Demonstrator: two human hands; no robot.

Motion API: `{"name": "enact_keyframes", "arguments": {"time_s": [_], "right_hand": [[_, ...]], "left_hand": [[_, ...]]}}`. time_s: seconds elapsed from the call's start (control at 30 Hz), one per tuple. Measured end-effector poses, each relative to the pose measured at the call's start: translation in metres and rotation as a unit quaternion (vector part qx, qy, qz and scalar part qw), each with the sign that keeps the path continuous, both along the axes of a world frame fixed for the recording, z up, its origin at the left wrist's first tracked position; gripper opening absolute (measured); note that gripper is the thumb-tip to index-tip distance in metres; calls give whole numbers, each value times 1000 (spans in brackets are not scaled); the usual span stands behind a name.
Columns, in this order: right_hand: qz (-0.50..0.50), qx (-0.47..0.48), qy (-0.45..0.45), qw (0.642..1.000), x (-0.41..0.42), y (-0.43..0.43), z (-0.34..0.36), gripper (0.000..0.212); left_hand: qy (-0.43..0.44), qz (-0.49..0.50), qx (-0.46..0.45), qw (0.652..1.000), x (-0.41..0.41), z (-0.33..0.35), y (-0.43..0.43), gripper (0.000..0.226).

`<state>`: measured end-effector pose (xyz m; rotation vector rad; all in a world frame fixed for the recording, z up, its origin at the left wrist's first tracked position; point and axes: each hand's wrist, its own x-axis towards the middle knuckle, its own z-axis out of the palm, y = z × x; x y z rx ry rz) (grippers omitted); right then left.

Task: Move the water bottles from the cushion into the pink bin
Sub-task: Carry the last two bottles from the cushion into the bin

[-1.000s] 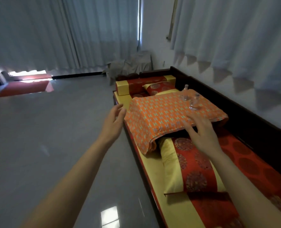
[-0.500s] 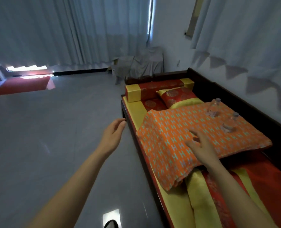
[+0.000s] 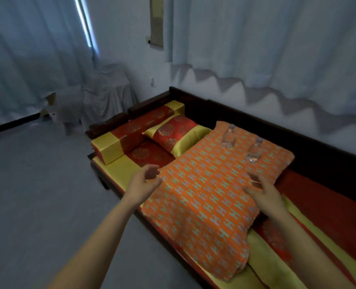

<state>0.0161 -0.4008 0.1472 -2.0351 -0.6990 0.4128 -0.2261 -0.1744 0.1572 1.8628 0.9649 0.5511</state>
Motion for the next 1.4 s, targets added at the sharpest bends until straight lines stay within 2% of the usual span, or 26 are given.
{"name": "enact_keyframes", "arguments": {"time_s": [0.1, 0.2, 0.3, 0.47, 0.63, 0.8, 0.83, 0.93, 1.13, 1.2, 1.27, 1.4], "right_hand": [[-60, -10, 6, 998, 34, 1, -10, 48], [-87, -9, 8, 996, 65, 5, -20, 47], [-118, -8, 17, 993, 97, 21, -31, 45], [-159, 2, 35, 987, 154, 73, -48, 42], [-203, -13, 73, 976, 200, 113, -70, 46], [-265, -36, 86, 960, 256, 145, -107, 65], [-267, -44, 90, 958, 258, 150, -109, 64], [-292, -83, 114, 946, 287, 170, -134, 70], [-357, -74, 65, 929, 333, 196, -174, 95], [-378, -68, 67, 921, 340, 200, -181, 91], [-390, -59, 48, 918, 350, 202, -188, 78], [-404, -56, 31, 913, 364, 205, -194, 68]], "left_hand": [[-9, -61, 9, 998, 50, -8, 29, 32], [-2, -84, 29, 996, 90, -13, 51, 18], [13, -89, 41, 995, 132, -13, 79, 20], [-17, -93, 81, 992, 199, -9, 140, 19], [-6, -147, 29, 989, 273, -47, 179, 25], [21, -242, -48, 969, 384, -91, 201, 19], [23, -248, -48, 967, 396, -98, 202, 21], [57, -290, -59, 954, 462, -135, 210, 47], [118, -359, -48, 925, 548, -187, 219, 100], [116, -377, -48, 918, 565, -202, 222, 104], [102, -394, -71, 911, 580, -209, 220, 98], [97, -405, -96, 904, 598, -225, 219, 98]]}}
